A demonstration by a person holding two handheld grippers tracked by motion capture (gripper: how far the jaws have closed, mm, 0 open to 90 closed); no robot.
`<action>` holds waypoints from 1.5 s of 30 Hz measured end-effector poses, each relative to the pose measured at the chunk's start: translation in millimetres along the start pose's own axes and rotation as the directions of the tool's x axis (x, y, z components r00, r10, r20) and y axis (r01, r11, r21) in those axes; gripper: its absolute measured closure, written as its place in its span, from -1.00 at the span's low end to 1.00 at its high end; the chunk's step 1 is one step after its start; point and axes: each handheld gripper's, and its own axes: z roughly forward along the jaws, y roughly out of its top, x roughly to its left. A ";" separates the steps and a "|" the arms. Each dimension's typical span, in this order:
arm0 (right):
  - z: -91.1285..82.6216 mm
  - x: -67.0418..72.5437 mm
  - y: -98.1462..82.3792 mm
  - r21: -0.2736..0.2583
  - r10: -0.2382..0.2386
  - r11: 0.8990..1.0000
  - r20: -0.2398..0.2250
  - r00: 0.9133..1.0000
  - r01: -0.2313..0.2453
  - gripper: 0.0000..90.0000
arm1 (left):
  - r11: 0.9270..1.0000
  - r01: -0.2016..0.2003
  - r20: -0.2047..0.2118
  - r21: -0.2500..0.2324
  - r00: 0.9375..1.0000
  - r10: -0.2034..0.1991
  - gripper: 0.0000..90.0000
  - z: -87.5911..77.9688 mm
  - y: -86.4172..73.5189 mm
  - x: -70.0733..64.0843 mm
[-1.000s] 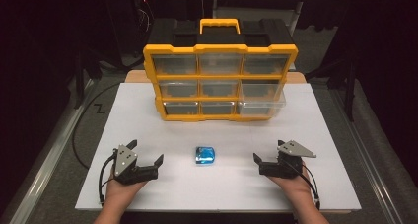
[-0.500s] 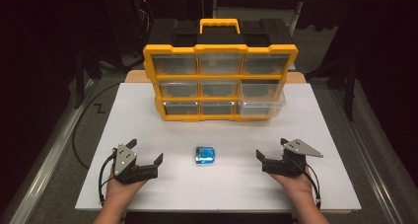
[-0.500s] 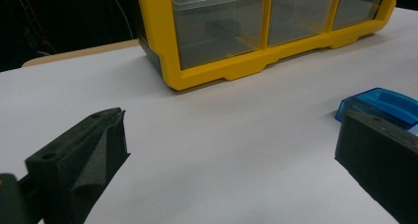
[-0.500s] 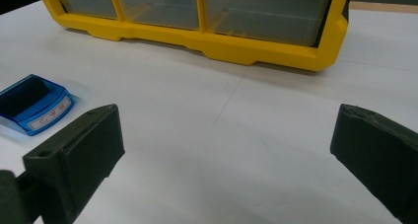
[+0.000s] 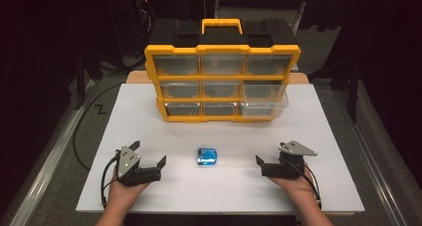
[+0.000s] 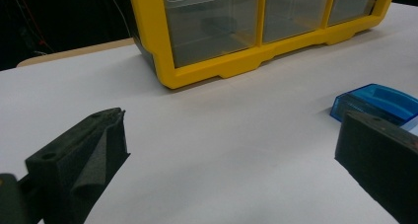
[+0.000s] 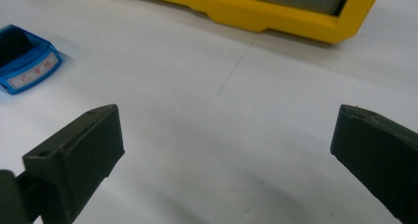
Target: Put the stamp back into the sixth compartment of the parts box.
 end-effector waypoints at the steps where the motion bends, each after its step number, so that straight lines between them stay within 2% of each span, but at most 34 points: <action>1: 0.8 -0.6 0.1 0.009 -0.006 1.000 0.000 1.000 0.006 -0.98 | 1.000 0.001 -0.001 0.001 1.000 -0.001 -0.99 -0.3 -0.6 0.2; 4: 4.5 -1.2 0.5 0.047 -0.012 0.999 -0.002 1.000 0.012 -0.98 | 1.000 0.015 -0.002 0.000 1.000 -0.015 -0.99 0.7 -1.0 1.7; 10: 7.0 -1.8 -1.1 0.116 -0.035 0.993 -0.006 0.999 0.035 -0.98 | 1.000 0.004 0.008 -0.007 1.000 -0.004 -0.99 0.3 0.3 0.1; 17: 4.5 -2.8 -1.9 0.140 -0.040 0.989 0.009 0.999 0.039 -0.98 | 1.000 -0.003 0.030 -0.001 1.000 0.003 -0.98 0.6 1.0 -0.7; 24: 6.8 -1.3 4.1 0.193 -0.042 0.980 -0.019 0.999 0.045 -0.98 | 1.000 0.007 0.026 -0.005 1.000 -0.007 -0.99 -2.6 1.7 1.4; 28: 5.5 -0.3 10.0 0.240 -0.059 0.968 -0.043 0.997 0.068 -0.98 | 1.000 0.017 0.039 -0.008 0.999 -0.016 -0.99 -2.8 2.7 0.5; 33: 5.4 -0.5 16.7 0.278 -0.069 0.956 -0.080 0.994 0.089 -0.98 | 1.000 0.013 0.067 0.011 0.998 -0.014 -0.99 -1.9 2.3 -0.7; 36: 7.1 0.2 17.9 0.311 -0.078 0.944 -0.111 0.991 0.110 -0.98 | 1.000 0.015 0.062 0.005 0.998 -0.015 -0.99 -2.0 2.6 -0.9; 41: 10.3 1.0 18.8 0.354 -0.064 0.929 -0.145 0.987 0.112 -0.98 | 1.000 0.009 0.048 0.003 0.999 -0.009 -0.99 -1.9 2.9 -0.4; 42: 11.0 1.6 19.4 0.369 -0.067 0.922 -0.155 0.986 0.121 -0.98 | 1.000 0.008 0.048 0.002 0.999 -0.008 -0.99 -1.9 2.9 -0.5; 44: 12.6 1.6 20.0 0.381 -0.089 0.913 -0.163 0.983 0.146 -0.98 | 1.000 0.009 0.047 0.000 0.999 -0.009 -0.99 -2.0 3.0 -0.9; 45: 13.0 1.8 19.9 0.387 -0.085 0.911 -0.167 0.982 0.144 -0.98 | 1.000 0.010 0.047 -0.001 0.999 -0.009 -0.99 -2.2 3.0 -1.0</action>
